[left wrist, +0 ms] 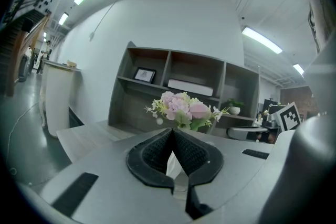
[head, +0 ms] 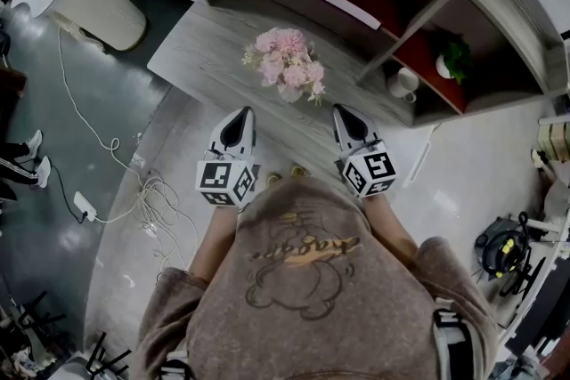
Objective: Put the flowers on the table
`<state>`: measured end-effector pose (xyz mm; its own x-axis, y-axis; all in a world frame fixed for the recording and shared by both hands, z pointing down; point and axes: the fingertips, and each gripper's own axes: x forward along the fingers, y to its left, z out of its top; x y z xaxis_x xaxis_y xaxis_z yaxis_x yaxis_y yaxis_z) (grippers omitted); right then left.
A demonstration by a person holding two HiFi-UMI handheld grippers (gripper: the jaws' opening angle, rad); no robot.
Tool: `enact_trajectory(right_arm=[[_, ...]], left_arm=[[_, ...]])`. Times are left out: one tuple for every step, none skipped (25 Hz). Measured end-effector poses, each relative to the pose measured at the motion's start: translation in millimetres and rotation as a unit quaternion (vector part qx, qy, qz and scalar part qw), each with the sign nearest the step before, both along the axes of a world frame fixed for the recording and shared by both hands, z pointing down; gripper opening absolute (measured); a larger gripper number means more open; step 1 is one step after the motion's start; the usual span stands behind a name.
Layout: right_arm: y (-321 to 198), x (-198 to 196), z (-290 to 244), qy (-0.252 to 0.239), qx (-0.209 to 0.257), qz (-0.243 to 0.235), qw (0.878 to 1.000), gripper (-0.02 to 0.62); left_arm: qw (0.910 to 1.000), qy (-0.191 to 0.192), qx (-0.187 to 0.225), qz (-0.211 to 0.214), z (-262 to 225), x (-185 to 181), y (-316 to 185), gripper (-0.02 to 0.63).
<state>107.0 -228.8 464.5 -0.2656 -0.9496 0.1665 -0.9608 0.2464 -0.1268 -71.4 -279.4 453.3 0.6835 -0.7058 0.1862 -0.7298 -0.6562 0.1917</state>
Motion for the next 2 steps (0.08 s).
enact_trajectory(right_arm=[[-0.4,0.2,0.5,0.0,-0.001,0.0,1.0,0.0],[-0.7,0.4,1.0,0.0,-0.001,0.0,1.0,0.0]], left_arm=[[1.0,0.0,0.0,0.0,-0.1,0.3,-0.4,0.017],[1.0,0.0,0.0,0.0,-0.2,0.6,-0.8,0.018]])
